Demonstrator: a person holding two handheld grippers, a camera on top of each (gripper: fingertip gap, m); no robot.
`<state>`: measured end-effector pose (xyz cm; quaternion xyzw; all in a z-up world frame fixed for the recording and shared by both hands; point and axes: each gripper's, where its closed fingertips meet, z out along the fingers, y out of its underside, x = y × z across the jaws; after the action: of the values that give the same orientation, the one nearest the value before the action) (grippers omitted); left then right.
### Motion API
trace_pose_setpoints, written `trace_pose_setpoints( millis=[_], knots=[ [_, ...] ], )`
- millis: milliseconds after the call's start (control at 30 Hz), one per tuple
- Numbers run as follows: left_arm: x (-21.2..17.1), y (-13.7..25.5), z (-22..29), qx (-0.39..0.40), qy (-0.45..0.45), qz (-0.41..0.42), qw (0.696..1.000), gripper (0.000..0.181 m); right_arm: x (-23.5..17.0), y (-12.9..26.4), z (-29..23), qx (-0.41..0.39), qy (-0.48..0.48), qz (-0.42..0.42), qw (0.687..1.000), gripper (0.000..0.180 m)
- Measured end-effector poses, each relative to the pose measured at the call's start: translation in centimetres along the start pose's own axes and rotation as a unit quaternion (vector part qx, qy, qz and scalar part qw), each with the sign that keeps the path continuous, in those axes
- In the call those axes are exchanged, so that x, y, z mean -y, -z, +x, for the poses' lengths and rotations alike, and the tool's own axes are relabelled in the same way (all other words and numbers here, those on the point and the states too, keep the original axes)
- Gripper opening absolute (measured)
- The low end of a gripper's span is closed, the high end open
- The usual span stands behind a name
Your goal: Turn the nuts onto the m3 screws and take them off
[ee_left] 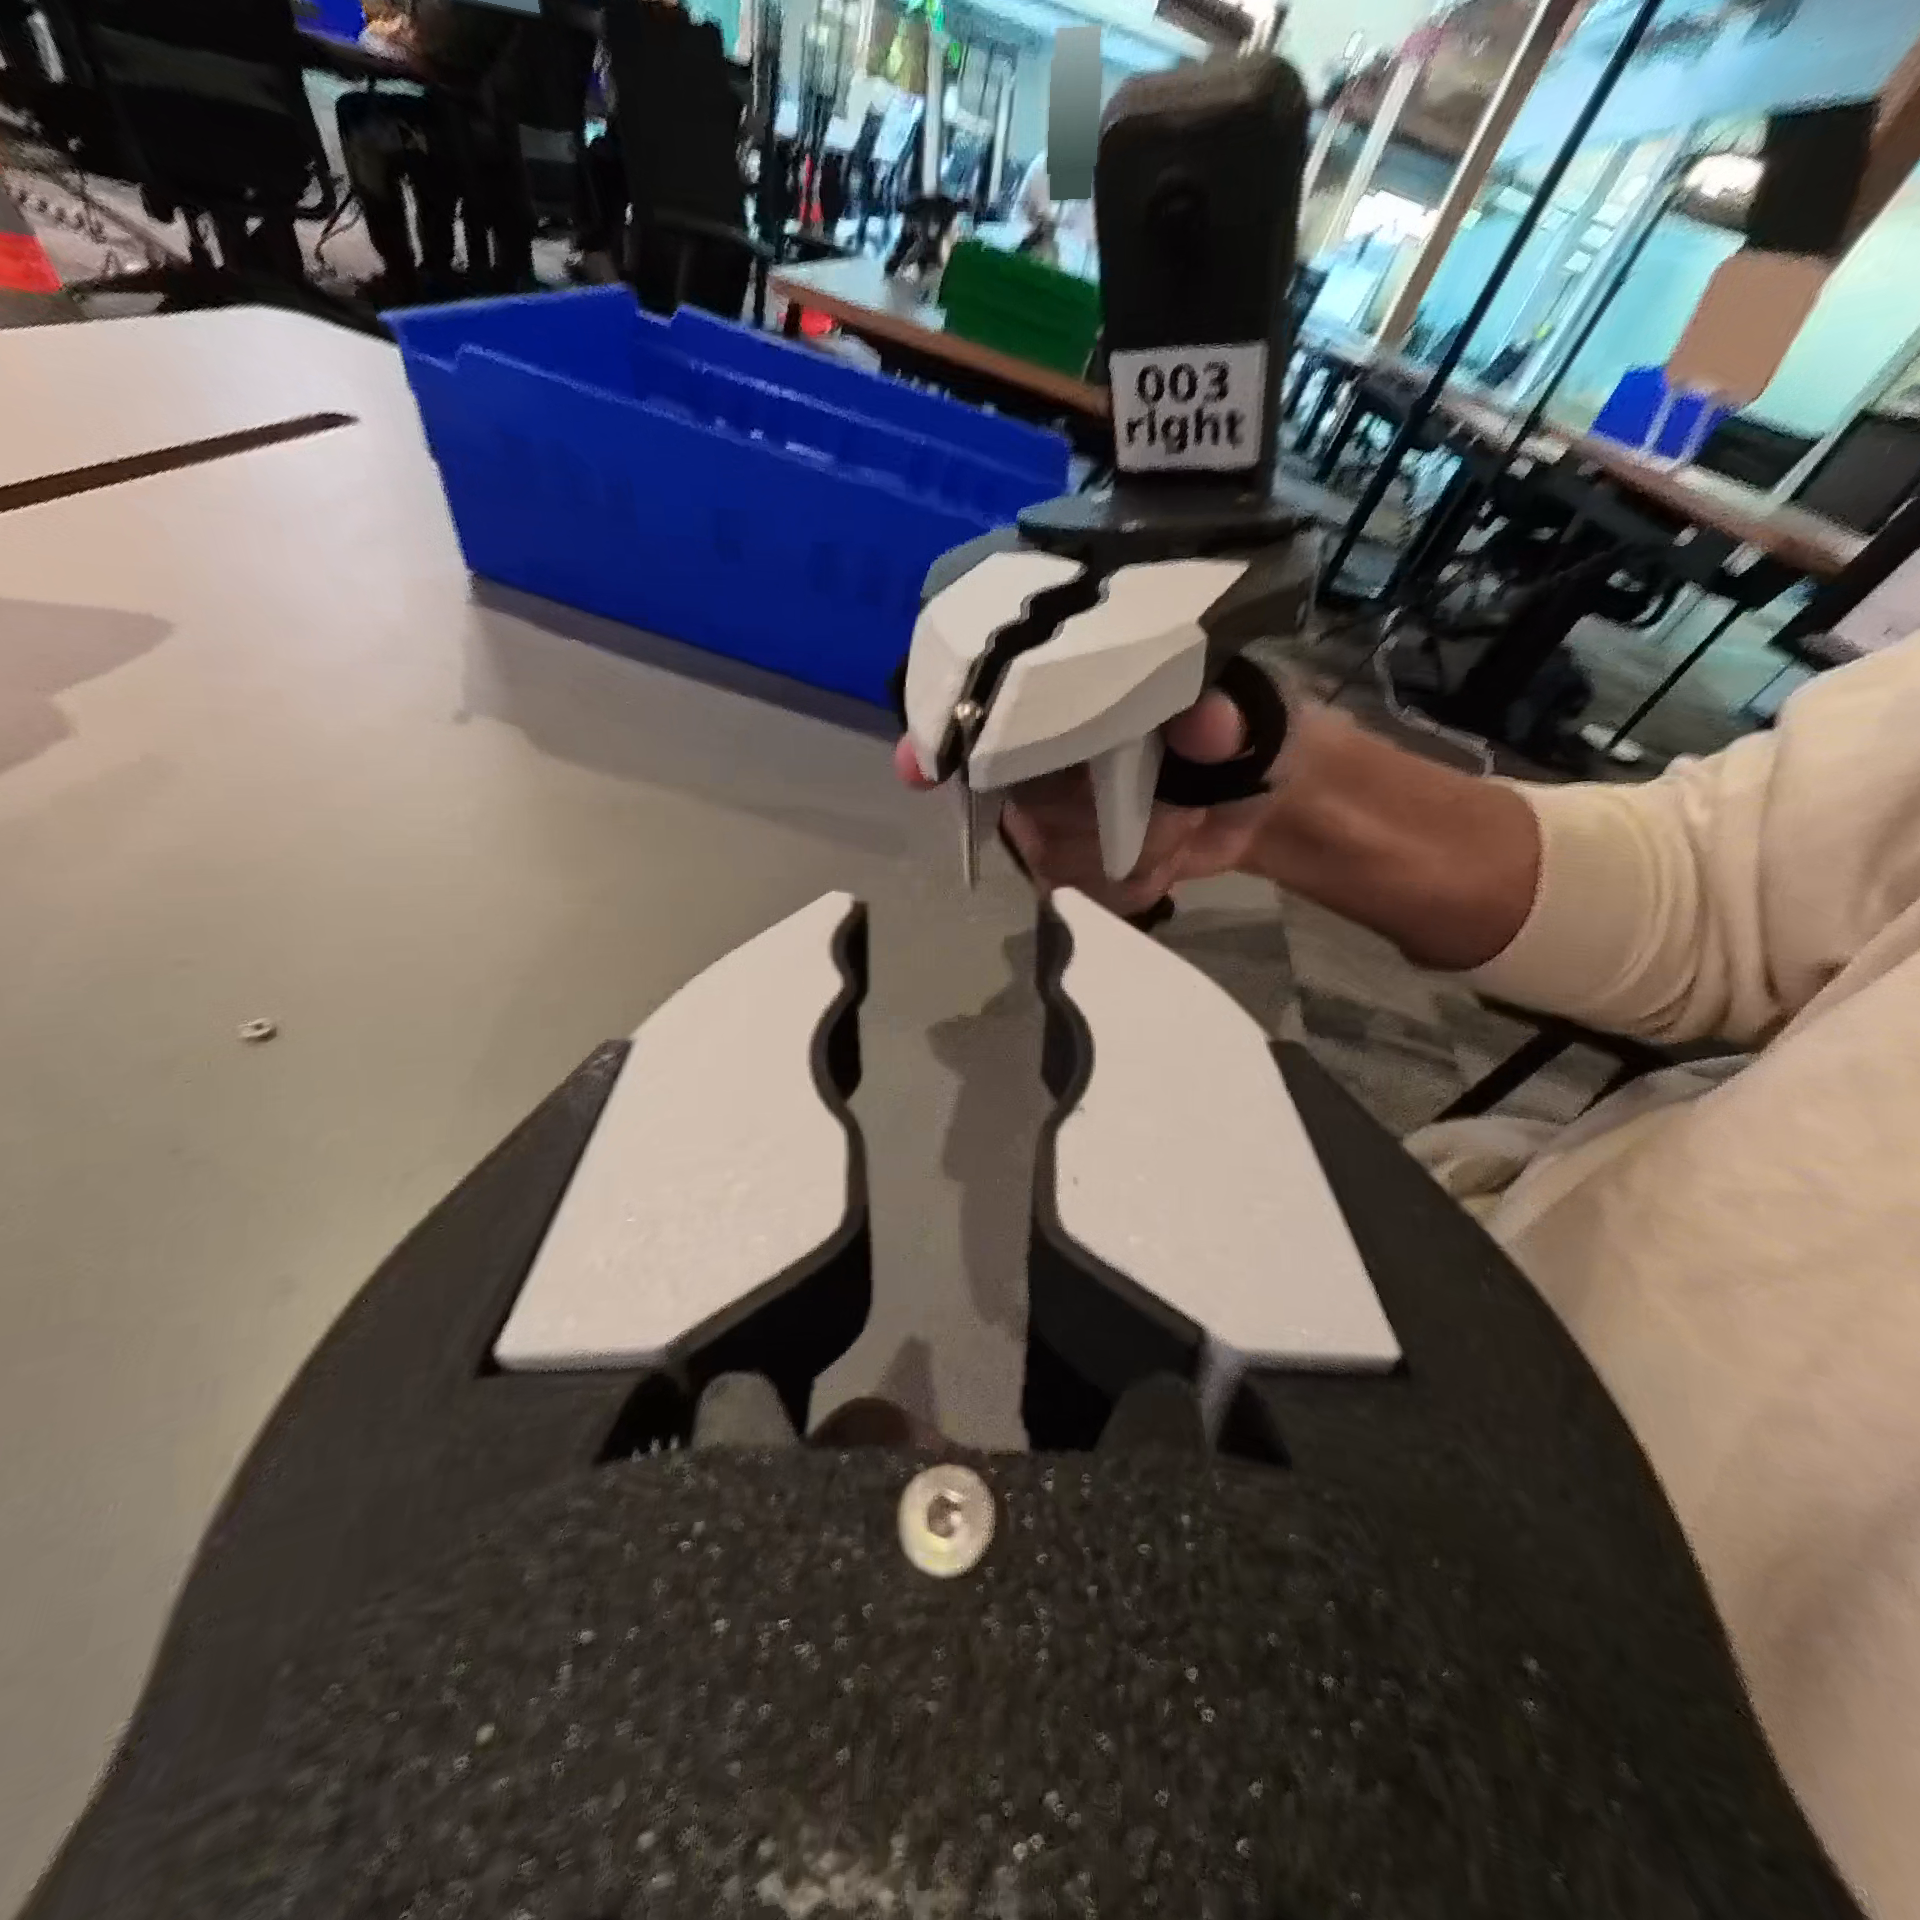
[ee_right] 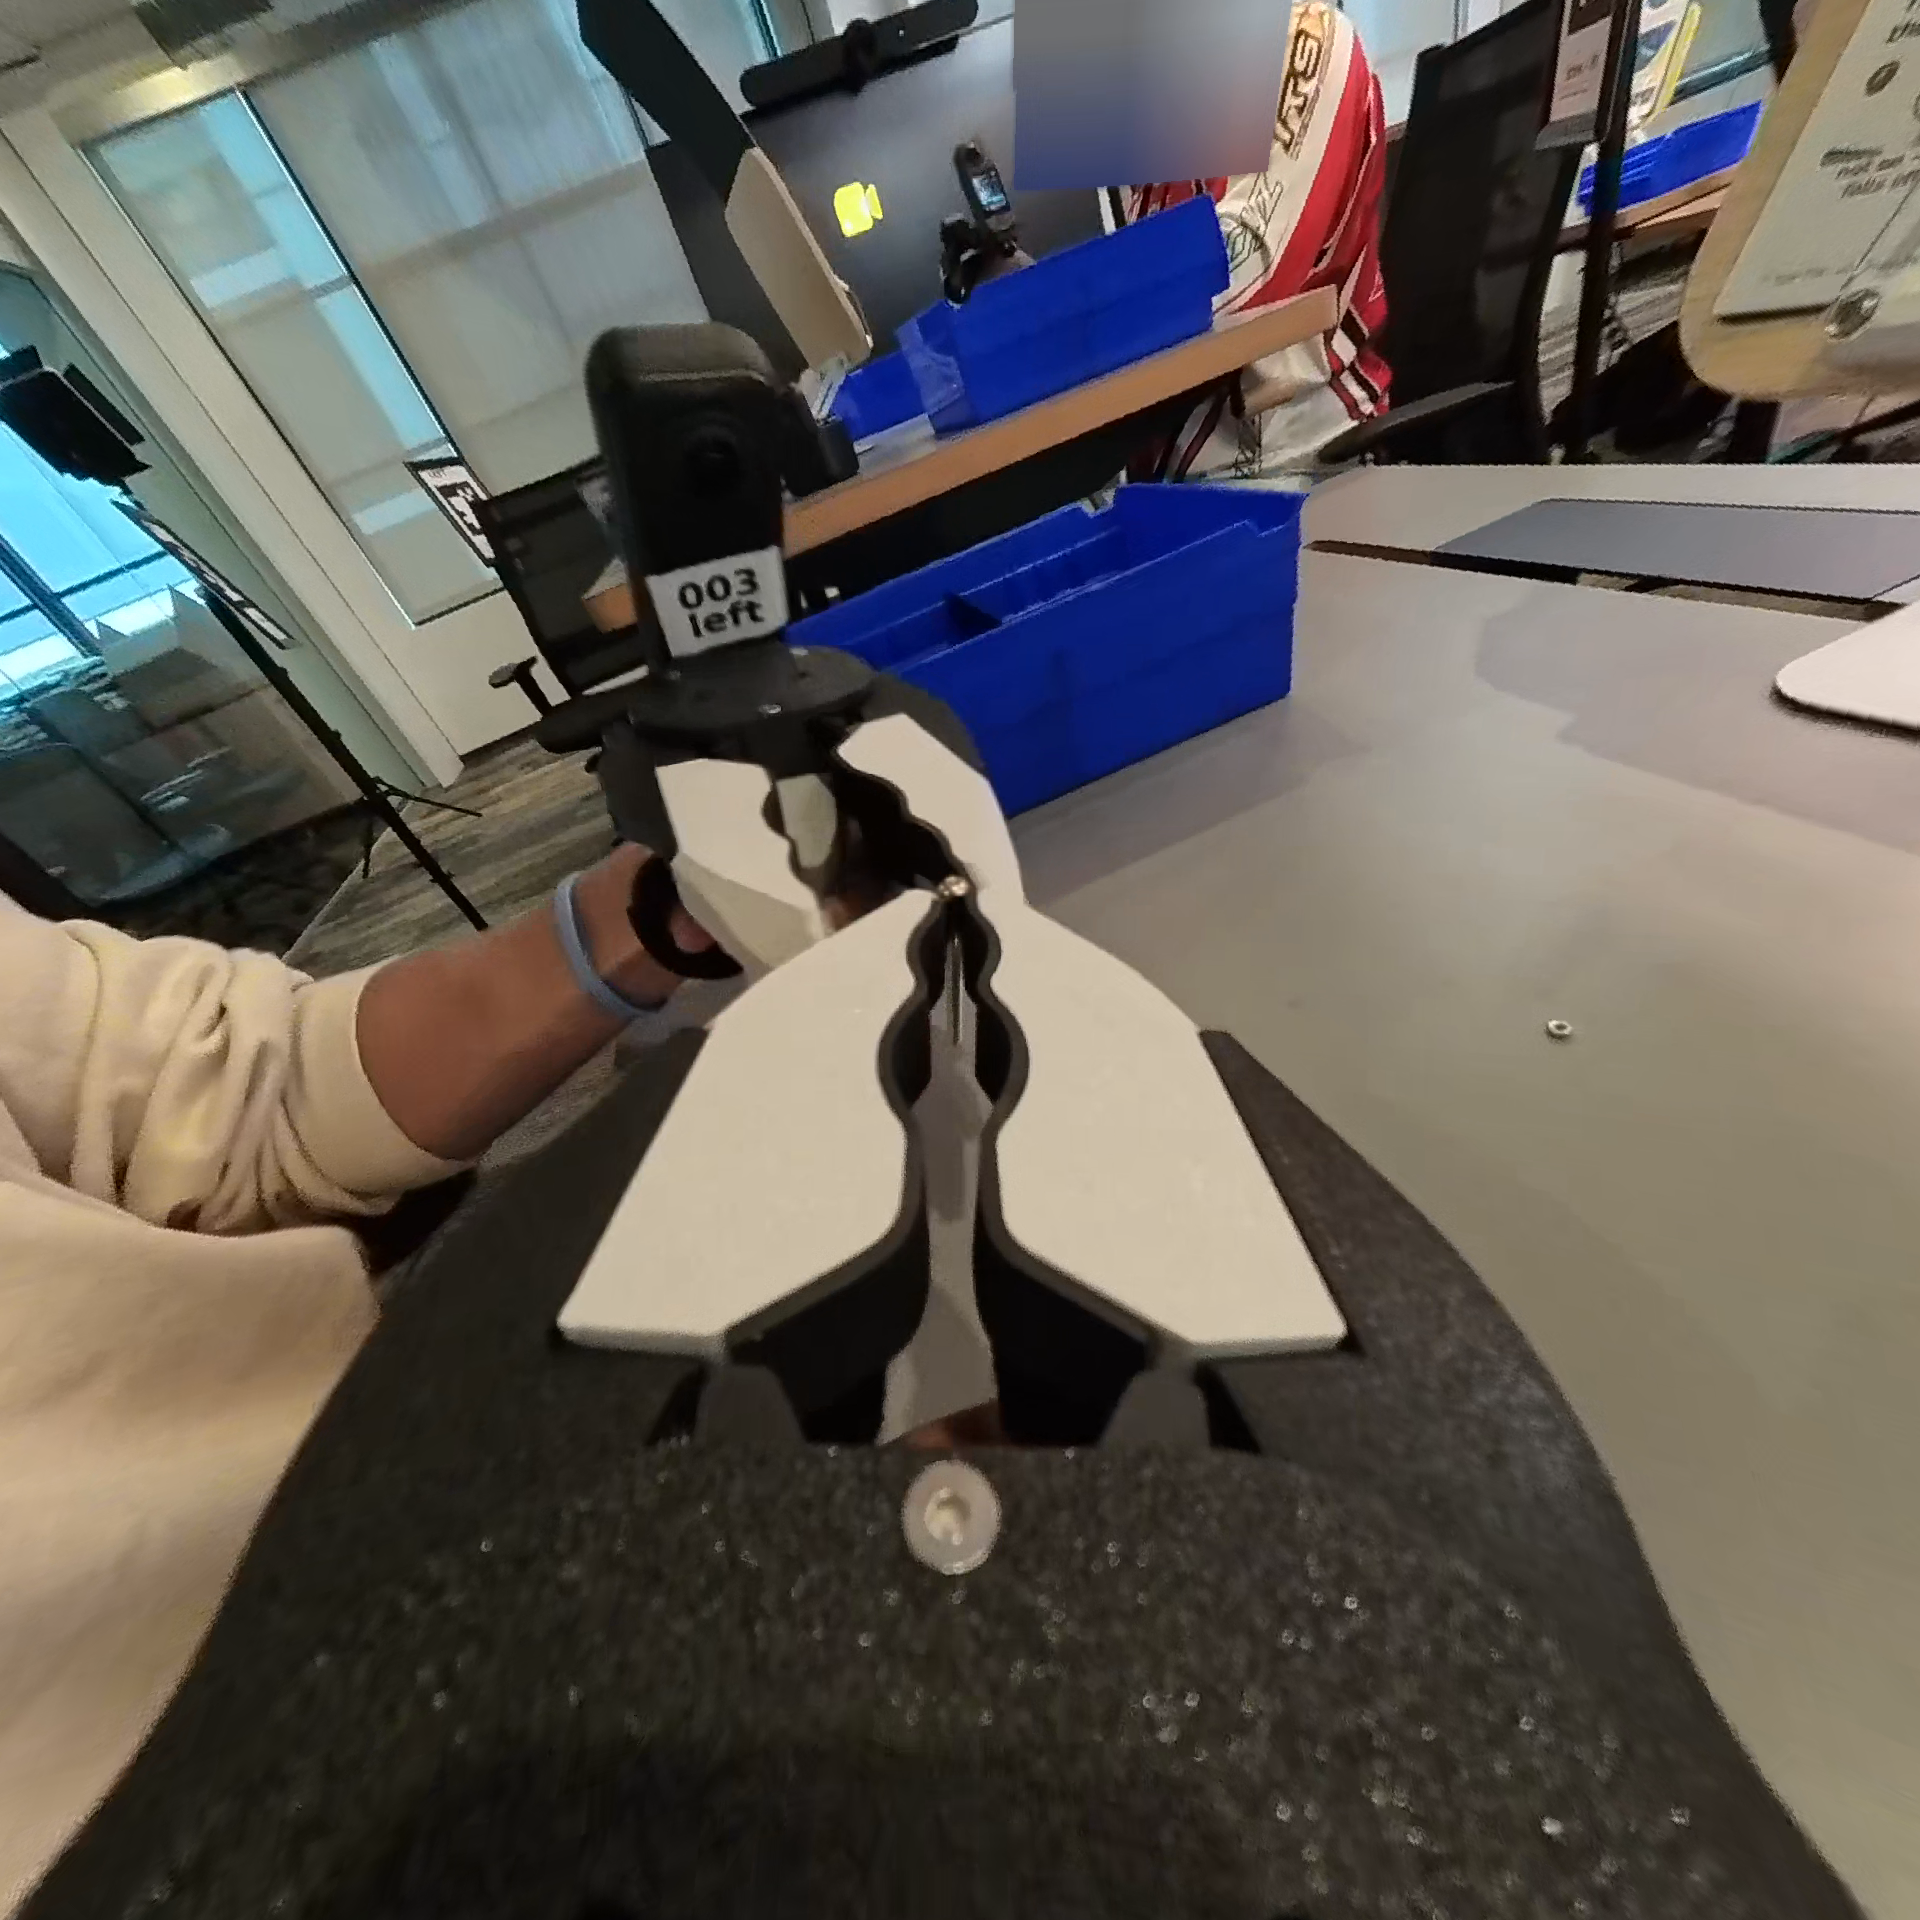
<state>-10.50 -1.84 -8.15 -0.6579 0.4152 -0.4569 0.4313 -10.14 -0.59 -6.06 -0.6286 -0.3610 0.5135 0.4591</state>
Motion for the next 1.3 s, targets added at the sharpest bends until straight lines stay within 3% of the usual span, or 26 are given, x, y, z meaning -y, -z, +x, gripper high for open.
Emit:
trace_pose_setpoints(
  millis=[167, 300, 467, 600, 800, 1000, 1200, 1300],
  knots=[
    [-0.2, 0.2, 0.6, -0.01, -0.02, -0.032, 0.999, 0.034, 0.8, -0.2, -0.5, 0.015, -0.011, 0.011, 1.0, 0.002],
    [0.3, 0.0, 0.4, -0.005, -0.028, -0.031, 0.999, 0.034, -0.4, -0.8, -0.5, -0.006, 0.035, -0.041, 0.999, 0.002],
    [1.9, 0.9, 0.0, -0.002, -0.022, -0.006, 1.0, 0.02, -1.8, -1.0, -0.5, -0.027, 0.098, -0.101, 0.99, 0.002],
    [1.6, 0.6, -0.3, 0.005, -0.008, -0.024, 1.0, 0.02, -2.1, -1.3, -0.3, -0.053, 0.145, -0.12, 0.981, 0.002],
    [1.0, 0.5, 0.5, -0.001, -0.041, -0.039, 0.998, 0.014, -2.9, -1.5, -0.7, -0.045, 0.155, -0.138, 0.977, 0.002],
    [0.8, 0.7, 0.9, 0.0, -0.053, -0.054, 0.997, 0.016, -1.9, -1.0, -0.7, -0.039, 0.136, -0.109, 0.984, 0.002],
    [0.1, 0.1, 1.3, -0.025, -0.033, -0.035, 0.999, 0.017, 1.2, -0.4, -2.0, 0.038, 0.018, 0.004, 0.999, 0.002],
    [0.4, -0.3, 1.6, -0.03, -0.034, -0.021, 0.999, 0.018, 1.4, -0.6, -2.3, 0.054, 0.004, 0.012, 0.998, 0.002]
  ],
)
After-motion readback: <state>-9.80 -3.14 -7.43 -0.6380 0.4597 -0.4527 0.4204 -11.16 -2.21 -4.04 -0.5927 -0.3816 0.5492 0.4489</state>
